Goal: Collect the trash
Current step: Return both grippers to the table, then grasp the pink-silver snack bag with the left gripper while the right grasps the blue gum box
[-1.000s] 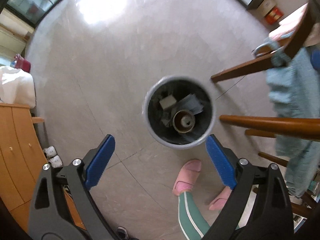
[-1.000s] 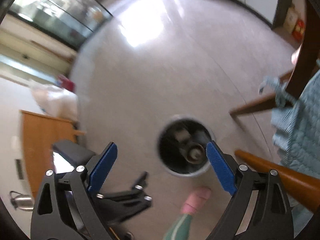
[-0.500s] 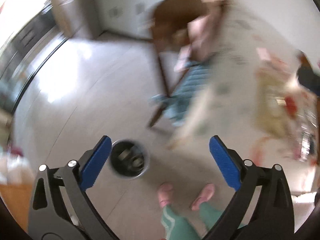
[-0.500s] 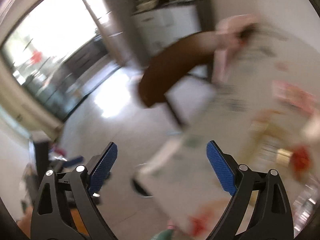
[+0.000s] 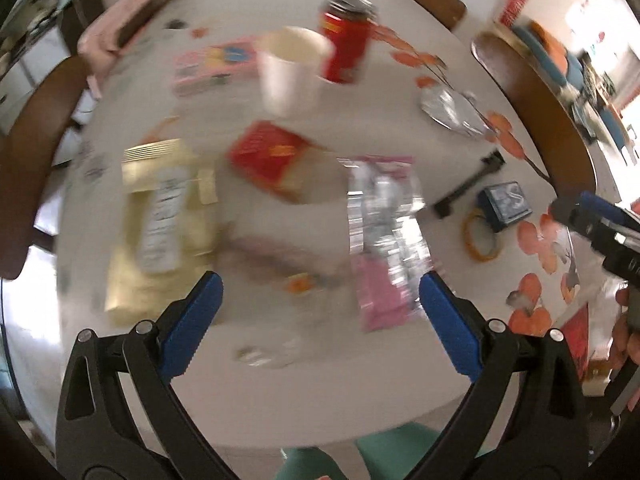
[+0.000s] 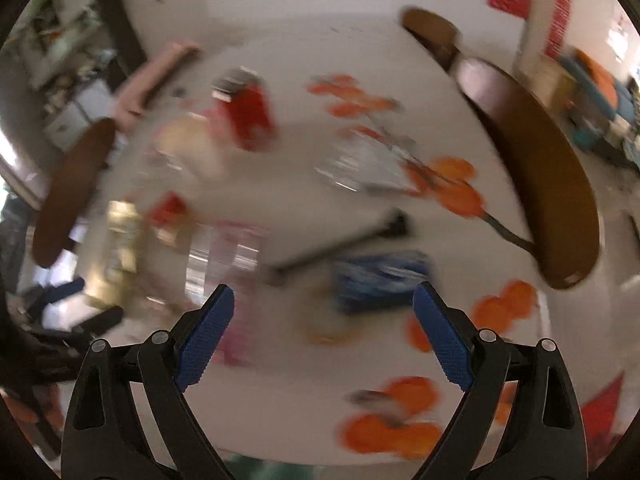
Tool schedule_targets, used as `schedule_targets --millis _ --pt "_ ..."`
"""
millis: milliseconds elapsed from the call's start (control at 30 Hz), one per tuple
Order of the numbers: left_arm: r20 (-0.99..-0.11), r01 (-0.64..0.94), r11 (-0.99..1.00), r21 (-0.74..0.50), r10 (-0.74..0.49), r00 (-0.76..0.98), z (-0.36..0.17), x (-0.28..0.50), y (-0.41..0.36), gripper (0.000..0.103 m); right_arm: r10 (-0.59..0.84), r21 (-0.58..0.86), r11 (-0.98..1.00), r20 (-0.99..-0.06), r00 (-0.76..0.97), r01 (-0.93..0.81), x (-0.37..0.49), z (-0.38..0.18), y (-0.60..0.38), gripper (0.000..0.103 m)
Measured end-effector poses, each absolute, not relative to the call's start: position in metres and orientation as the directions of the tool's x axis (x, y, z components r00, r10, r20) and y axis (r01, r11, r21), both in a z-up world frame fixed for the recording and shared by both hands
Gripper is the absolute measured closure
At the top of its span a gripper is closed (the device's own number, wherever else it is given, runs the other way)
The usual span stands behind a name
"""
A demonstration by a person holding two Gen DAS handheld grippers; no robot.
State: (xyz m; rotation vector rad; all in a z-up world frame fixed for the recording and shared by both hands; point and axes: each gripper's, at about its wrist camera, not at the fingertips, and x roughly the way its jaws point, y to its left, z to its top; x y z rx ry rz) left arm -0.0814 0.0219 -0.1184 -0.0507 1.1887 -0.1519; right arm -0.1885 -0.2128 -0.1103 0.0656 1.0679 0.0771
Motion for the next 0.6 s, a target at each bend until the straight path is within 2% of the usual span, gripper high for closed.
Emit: schedule_targets --millis 167,333,400,467,600 --pt "-0.942 0.099 0.99 -0.098 -0.125 0.311 -0.138 -0.061 -0.026 0.007 0.09 0.052 0.994 -0.9 0.426 -0.101 -0.179 -0.138 -0.225 0.012" --pt "-0.964 0.074 0.995 -0.062 -0.079 0.256 -0.164 -0.047 -0.043 0.008 0.087 0.021 0.986 -0.913 0.397 -0.168 -0.157 -0.156 -0.218 0.011" --pt "-0.966 0.06 0.997 -0.058 -0.071 0.247 -0.172 -0.046 -0.045 0.013 0.1 0.037 0.985 -0.92 0.378 -0.171 -0.149 -0.166 -0.22 0.011" --pt "-0.971 0.061 0.997 -0.055 -0.068 0.228 -0.179 -0.045 -0.046 0.022 0.092 0.027 0.984 -0.923 0.373 -0.176 -0.146 -0.168 -0.219 0.01" --pt "-0.972 0.066 0.997 -0.03 -0.044 0.233 -0.185 -0.044 -0.053 0.028 0.156 0.107 0.982 -0.926 0.343 -0.158 -0.135 -0.176 -0.223 0.008"
